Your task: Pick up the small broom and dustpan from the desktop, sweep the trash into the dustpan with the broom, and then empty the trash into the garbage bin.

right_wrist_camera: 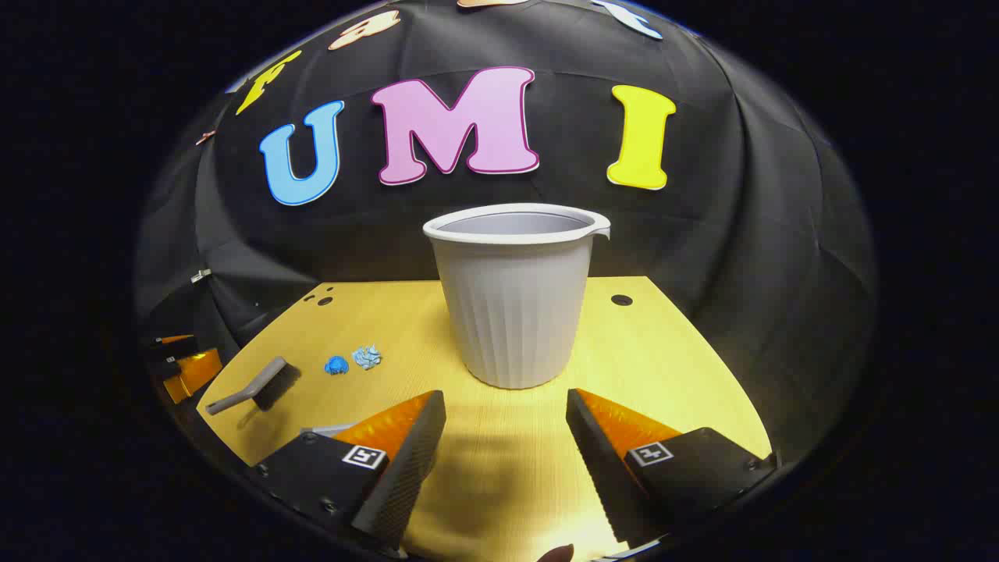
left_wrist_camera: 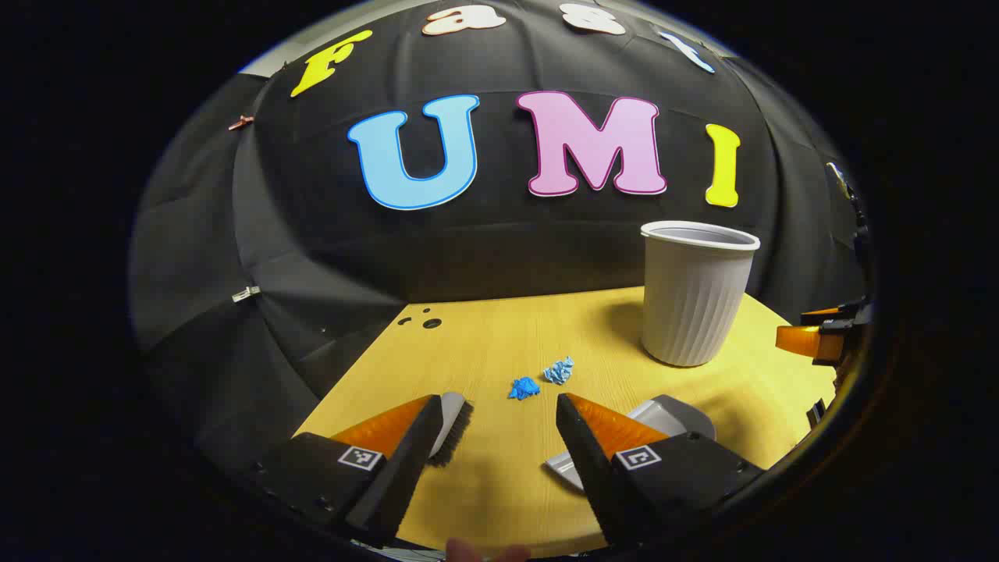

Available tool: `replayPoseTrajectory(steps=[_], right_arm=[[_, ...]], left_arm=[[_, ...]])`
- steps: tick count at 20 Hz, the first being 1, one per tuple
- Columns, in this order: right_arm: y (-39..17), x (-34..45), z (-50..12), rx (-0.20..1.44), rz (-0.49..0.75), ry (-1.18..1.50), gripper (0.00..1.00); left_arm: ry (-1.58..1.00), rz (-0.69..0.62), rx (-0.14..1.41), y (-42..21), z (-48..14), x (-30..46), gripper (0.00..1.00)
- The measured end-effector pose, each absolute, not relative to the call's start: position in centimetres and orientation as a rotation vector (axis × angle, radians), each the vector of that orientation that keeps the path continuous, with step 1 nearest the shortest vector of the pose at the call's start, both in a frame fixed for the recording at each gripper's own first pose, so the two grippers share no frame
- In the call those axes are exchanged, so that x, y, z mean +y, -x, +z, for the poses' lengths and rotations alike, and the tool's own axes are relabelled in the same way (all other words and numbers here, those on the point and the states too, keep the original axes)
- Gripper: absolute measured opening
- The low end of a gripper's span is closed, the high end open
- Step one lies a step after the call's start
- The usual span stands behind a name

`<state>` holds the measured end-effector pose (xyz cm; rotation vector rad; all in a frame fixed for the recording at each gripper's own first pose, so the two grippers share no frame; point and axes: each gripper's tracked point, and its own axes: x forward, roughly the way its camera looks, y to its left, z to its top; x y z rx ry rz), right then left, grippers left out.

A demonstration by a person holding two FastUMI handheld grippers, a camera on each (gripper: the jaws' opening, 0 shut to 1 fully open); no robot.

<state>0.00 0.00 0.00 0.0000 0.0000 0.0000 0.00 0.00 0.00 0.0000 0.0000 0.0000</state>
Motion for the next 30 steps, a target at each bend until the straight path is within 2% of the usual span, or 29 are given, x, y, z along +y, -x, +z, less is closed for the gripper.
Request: replayPoseTrajectory(steps=[9,18,20,25,30], right_arm=[[2.8,4.5,0.7,-0.004,-0.037,0.062,0.98],[4.6,6.9,0.3,0.004,-0.015,0.109,0.97],[5.2,7.8,-1.2,0.087,0.03,0.151,0.97],[6.3,9.8,-7.6,0.424,0.169,0.235,0.97],[5.6,10.9,-15.1,0.753,0.209,0.298,0.98]], left_arm=[[-0.016,-0.083,-0.006,-1.0,-0.2,2.9,0.93],[-0.032,-0.116,0.013,-0.7,-1.0,4.6,0.93],[-0.037,-0.12,0.021,-0.7,-1.1,5.1,0.93],[-0.035,-0.119,0.027,-0.4,-2.1,6.5,0.93],[-0.03,-0.118,0.027,-0.3,-2.8,7.6,0.93]])
